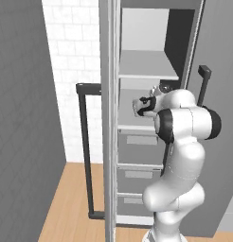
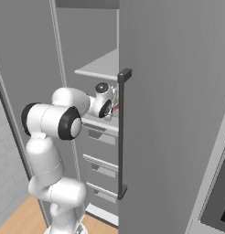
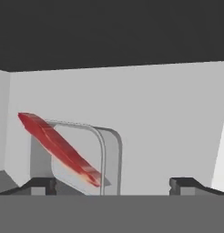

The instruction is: Take the meat container that has the steak and place it on the second highest rack of the freezer. Then take the vegetable container that has the tomato and cucumber and place it on the highest rack of the freezer.

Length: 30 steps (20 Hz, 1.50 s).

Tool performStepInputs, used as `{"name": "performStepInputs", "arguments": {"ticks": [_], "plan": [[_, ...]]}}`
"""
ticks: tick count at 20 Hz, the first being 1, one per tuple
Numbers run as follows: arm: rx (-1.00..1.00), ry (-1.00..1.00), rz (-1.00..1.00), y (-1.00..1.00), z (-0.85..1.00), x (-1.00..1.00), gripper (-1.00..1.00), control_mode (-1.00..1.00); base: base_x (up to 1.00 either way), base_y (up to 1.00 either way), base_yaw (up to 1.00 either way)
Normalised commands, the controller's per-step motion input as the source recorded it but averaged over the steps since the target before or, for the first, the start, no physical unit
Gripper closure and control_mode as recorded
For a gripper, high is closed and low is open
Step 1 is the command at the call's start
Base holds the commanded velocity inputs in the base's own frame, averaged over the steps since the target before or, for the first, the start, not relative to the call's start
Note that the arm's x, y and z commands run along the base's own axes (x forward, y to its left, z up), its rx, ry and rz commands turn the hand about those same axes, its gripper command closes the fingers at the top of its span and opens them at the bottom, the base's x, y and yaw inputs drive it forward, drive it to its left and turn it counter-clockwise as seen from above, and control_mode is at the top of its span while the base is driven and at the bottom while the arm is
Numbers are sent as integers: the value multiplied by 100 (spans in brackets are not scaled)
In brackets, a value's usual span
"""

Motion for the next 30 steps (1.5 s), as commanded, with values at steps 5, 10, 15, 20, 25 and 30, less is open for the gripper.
{"name": "performStepInputs", "arguments": {"ticks": [5, 10, 15, 20, 25, 30], "plan": [[-4, 12, -2, 36, 3, -58, -100, -100, 0, 0, 0], [0, 15, 0, 8, 10, -66, -100, -100, 0, 0, 0], [0, 18, 0, 0, 34, -68, -100, -100, 0, 0, 0], [0, 17, 0, 0, 42, -86, -100, -100, 0, 0, 0], [0, 3, 0, 4, 43, -91, -100, -100, 0, 0, 0], [0, -12, 0, 9, 51, -87, -100, -100, 0, 0, 0]]}}
